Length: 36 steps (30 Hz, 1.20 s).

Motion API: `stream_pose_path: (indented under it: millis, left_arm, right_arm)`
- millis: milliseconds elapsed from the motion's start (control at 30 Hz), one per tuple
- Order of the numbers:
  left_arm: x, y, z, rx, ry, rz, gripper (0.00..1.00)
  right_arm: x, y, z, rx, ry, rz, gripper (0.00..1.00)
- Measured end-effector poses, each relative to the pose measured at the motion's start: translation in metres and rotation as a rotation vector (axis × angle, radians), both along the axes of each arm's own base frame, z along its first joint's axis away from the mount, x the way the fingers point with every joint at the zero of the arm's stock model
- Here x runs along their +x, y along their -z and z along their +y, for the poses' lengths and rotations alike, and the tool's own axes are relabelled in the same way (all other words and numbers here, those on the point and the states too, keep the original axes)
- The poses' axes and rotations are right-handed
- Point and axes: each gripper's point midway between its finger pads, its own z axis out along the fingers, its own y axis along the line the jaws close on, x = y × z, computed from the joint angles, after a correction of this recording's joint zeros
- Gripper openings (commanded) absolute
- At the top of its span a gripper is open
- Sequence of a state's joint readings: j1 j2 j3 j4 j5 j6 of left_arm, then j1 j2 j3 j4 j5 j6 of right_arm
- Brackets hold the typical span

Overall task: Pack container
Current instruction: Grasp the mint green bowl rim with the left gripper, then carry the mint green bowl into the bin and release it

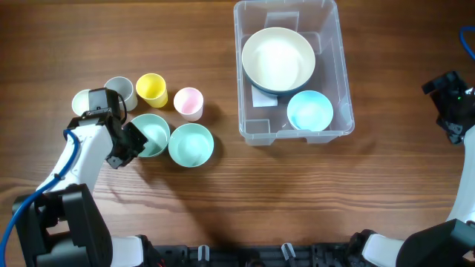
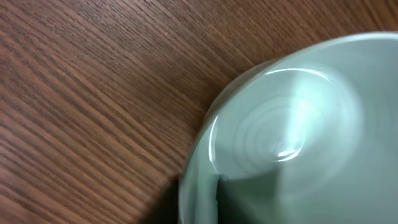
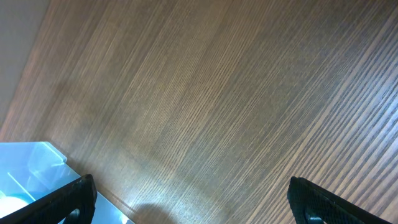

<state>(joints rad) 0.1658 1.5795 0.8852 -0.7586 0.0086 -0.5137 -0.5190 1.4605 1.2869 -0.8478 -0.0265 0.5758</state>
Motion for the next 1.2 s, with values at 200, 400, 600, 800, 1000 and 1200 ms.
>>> stream_pose_path:
  millis: [200, 400, 600, 800, 1000, 1200]
  left_arm:
    - [-0.019, -0.009, -0.003, -0.011, 0.0, 0.067, 0.04]
    - [-0.016, -0.087, -0.003, 0.006, 0.003, -0.041, 0.04]
    - [0.05, -0.224, -0.067, -0.045, 0.254, -0.574, 0.04]
    - [0.091, -0.288, -0.252, -0.224, 0.712, -0.967, 0.04]
    - [0.101, -0.173, -0.368, -0.289, 0.91, -0.789, 0.04]
    - [0.09, -0.093, -0.397, -0.279, 0.973, -0.635, 0.04]
  right_arm:
    - [0.0, 0.0, 0.0, 0.0, 0.001, 0.0, 1.0]
    - [0.0, 0.0, 0.0, 0.0, 0.0, 0.0, 1.0]
    - [0.0, 0.0, 0.0, 0.0, 0.0, 0.0, 1.0]
    - [0.0, 0.0, 0.0, 0.0, 0.0, 0.0, 1.0]
    - [0.0, 0.0, 0.0, 0.0, 0.0, 0.0, 1.0]
    - [0.0, 0.0, 0.0, 0.0, 0.0, 0.0, 1.0]
